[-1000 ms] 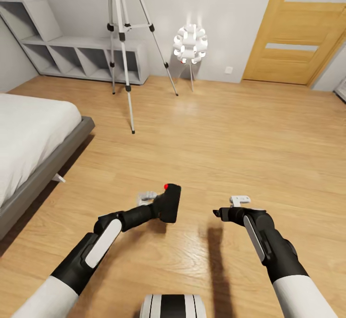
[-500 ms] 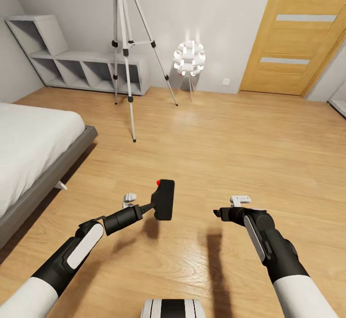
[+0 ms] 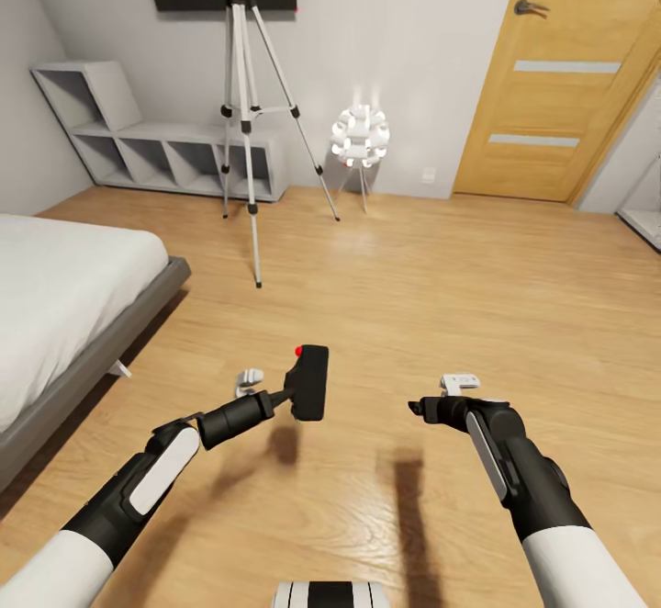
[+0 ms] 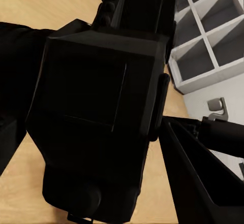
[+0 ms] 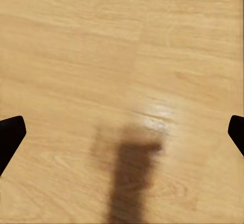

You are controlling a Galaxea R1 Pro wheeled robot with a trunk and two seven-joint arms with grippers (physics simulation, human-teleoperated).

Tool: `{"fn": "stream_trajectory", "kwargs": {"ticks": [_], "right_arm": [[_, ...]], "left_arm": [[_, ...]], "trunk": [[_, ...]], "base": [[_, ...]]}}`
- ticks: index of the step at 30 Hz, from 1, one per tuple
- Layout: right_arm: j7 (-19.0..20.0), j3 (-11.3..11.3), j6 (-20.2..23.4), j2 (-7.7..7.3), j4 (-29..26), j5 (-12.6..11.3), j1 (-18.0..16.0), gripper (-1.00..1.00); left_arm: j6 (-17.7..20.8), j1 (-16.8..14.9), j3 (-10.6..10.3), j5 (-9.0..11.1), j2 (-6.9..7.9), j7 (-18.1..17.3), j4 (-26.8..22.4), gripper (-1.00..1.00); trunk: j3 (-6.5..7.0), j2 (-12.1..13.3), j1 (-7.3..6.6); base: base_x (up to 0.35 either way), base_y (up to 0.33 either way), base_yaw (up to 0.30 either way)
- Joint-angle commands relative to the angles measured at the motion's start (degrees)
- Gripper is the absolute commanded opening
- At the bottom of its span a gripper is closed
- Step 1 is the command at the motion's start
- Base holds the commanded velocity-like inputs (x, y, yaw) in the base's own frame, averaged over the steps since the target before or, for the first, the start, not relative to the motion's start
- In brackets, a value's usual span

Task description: Attach the digital camera to the camera tripod in the bedroom.

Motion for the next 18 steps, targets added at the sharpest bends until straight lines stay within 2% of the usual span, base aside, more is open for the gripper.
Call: {"fn": "stream_trajectory", "kwargs": {"ticks": [1,7,9,12,13,15,18], "right_arm": [[-0.11,0.07,0.26,-0.05,-0.05,-0.35,-0.02,1.0],[-0.06,0.05,0.26,-0.07,-0.1,-0.44,-0.02,1.0],[-0.04,0.04,0.26,-0.08,-0.12,-0.48,-0.02,1.0],[-0.03,0.04,0.26,-0.08,-0.13,-0.51,-0.02,1.0],[-0.02,0.04,0.26,-0.08,-0.17,-0.53,-0.02,1.0],[-0.02,0.04,0.26,-0.08,-0.2,-0.54,-0.02,1.0],[-0.02,0.03,0.26,-0.08,-0.22,-0.54,-0.02,1.0]], "left_arm": [[0.38,-0.04,-0.1,0.62,0.01,1.02,-0.16,-1.0],[0.42,-0.03,-0.19,0.65,-1.15,9.65,-2.23,-1.0],[0.61,-0.03,-0.27,0.35,-2.84,14.96,-3.65,-1.0],[0.82,-0.03,-0.3,0.13,-4.3,18.83,-4.38,-1.0],[0.92,-0.03,-0.31,0.03,-5.12,21.18,-4.67,-1.0],[1.0,-0.03,-0.32,-0.05,-6.0,24.15,-4.92,-1.0],[1.05,-0.03,-0.33,-0.1,-6.57,26.64,-5.07,-1.0]], "trunk": [[0.18,0.0,-0.03],[1.51,0.08,-0.19],[1.96,0.11,-0.24],[2.62,0.15,-0.32],[2.84,0.16,-0.34],[3.29,0.19,-0.39],[3.95,0.23,-0.47]], "base": [[0.0,0.0,0.0],[0.0,0.0,0.0],[0.0,0.0,0.0],[0.0,0.0,0.0],[0.0,0.0,0.0],[0.0,0.0,0.0],[0.0,0.0,0.0]]}}
